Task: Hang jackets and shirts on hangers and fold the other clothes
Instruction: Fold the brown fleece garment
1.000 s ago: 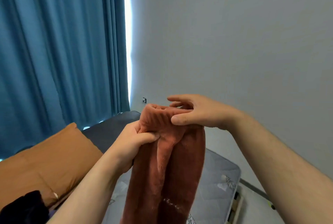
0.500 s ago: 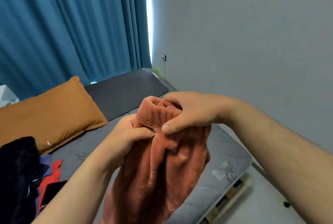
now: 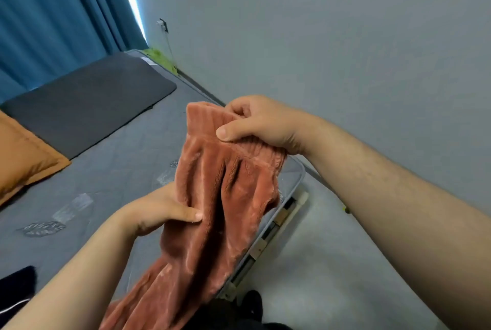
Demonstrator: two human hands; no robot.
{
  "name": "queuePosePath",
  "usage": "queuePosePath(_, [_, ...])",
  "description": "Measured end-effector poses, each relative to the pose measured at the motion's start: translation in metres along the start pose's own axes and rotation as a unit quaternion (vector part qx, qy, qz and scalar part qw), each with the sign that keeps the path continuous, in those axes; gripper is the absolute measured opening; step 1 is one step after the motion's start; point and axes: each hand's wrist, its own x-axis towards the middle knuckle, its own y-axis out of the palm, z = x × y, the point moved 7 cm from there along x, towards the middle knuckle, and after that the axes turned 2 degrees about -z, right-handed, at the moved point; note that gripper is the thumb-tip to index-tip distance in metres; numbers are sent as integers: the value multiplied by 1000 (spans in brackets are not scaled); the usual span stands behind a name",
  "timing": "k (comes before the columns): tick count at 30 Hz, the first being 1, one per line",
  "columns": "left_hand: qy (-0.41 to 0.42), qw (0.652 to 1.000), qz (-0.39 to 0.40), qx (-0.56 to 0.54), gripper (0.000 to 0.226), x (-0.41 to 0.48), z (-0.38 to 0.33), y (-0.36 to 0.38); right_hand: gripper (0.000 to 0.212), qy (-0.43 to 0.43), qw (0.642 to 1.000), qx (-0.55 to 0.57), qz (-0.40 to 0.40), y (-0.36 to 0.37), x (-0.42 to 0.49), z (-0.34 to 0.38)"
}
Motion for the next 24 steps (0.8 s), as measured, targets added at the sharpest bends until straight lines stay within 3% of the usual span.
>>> queuePosePath(5, [-9,997,-43,-66,72,22,11,0,45,51,999,2,-18,-15,-1,-15])
queuePosePath(9, [-8,993,-74,-92,84,30,6,-7,58,66,995,-29,-68,-37,6,-21])
queuePosePath(12, [2,991,-89,-96,89,46,-8,-15,34,59,990,-71,-109,-61,13,-29])
queuePosePath(16, [13,990,-99,-100,91,78,-21,-19,28,61,981,-95,-158,-90,25,-56])
queuePosePath(18, [14,989,-109,-99,84,98,-24,-19,27,65,982,-98,-145,-100,34,-75])
queuePosePath(21, [3,988,-121,-92,53,135,-20,-19,32,81,988,-93,-97,-114,53,-110])
queuePosePath(24, [-24,986,-153,-64,45,178,-9,-24,34,89,989,-84,-80,-137,89,-156])
